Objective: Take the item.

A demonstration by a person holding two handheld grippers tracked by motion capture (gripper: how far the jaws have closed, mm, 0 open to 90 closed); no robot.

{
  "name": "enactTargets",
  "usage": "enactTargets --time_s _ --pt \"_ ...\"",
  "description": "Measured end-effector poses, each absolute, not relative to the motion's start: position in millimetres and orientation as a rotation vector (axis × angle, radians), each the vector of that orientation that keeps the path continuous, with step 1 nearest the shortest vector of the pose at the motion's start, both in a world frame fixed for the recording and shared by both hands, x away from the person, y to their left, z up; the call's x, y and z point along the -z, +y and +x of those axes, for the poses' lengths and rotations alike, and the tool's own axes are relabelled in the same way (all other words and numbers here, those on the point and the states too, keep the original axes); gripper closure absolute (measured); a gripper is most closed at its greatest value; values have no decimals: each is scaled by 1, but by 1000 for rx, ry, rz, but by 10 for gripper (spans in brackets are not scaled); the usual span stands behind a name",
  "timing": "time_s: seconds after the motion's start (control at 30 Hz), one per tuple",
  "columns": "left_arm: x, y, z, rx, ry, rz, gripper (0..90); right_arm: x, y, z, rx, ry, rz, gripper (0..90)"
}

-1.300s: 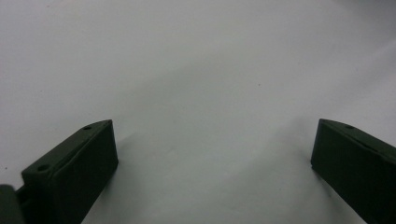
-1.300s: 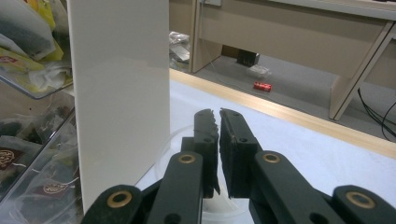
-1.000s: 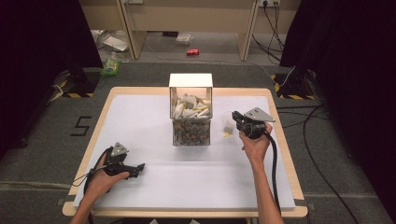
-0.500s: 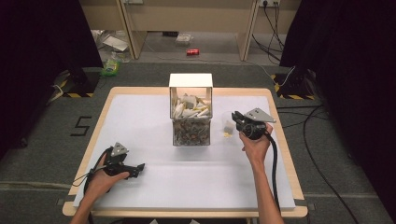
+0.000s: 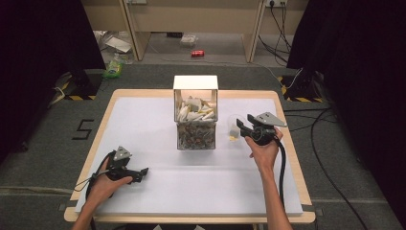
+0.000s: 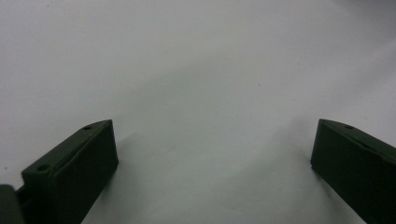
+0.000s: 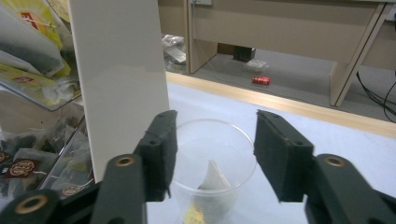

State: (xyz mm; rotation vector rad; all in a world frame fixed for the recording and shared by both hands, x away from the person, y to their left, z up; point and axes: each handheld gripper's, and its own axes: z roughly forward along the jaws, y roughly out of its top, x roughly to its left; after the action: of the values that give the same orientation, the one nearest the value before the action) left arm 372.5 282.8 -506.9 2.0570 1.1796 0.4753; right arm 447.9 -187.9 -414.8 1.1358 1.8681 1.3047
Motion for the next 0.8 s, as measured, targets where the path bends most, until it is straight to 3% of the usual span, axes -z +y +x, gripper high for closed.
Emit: enactTargets --time_s 0.3,0.8 --pt "507 283 373 -475 1180 2056 0 416 -192 438 -1298 1885 1179 353" --pt "507 283 373 -475 1178 2054 0 412 -191 426 -1301 1897 1169 333"
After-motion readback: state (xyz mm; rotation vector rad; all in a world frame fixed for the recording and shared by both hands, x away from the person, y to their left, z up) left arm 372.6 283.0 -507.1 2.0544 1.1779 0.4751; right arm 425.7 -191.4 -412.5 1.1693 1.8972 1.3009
